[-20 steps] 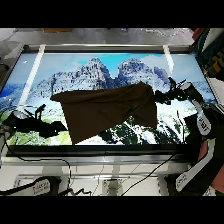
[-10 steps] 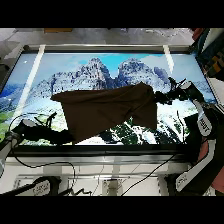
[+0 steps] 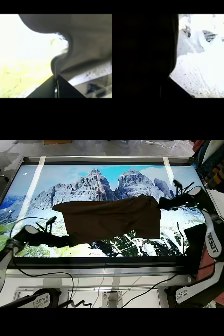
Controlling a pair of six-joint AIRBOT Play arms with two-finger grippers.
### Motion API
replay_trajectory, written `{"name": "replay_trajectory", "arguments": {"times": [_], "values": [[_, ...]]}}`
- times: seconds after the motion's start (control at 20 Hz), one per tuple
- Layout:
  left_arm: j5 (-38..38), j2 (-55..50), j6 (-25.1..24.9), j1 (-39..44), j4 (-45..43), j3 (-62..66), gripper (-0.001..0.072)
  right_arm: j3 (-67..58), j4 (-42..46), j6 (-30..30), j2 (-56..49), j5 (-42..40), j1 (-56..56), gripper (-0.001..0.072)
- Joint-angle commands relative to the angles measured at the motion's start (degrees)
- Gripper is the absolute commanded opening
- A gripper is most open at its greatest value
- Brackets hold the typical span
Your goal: Fold the clothes and pants, and hang the long-sleeved shirts on hangers.
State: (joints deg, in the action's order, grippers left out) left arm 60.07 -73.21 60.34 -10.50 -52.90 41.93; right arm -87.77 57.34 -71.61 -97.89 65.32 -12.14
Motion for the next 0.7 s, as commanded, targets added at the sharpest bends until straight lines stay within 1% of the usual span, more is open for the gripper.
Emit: {"name": "replay_trajectory", "arguments": {"times": [0.0,0.15,0.25,0.5,0.65], "values": [[3.5,6.1,0.1,-2.1,2.4,12.5,0.0013,0.0,3.7,0.8,11.6,0.1,0.0,0.0017],[2.8,14.8,0.1,-5.7,2.5,23.3,0.0014,0.0,4.3,0.8,23.1,0.1,0.0,0.0016],[-1.0,21.5,0.1,-8.0,2.4,27.9,0.0014,0.0,4.3,0.8,31.4,0.1,0.0,0.0017],[-23.3,38.6,0.1,-14.2,0.6,29.4,0.0014,0.0,4.6,0.8,50.6,-0.6,0.0,0.0017],[-33.5,45.0,0.1,-16.7,0.5,29.4,0.0014,0.0,4.6,0.8,60.2,-2.3,0.0,0.0017]]}}
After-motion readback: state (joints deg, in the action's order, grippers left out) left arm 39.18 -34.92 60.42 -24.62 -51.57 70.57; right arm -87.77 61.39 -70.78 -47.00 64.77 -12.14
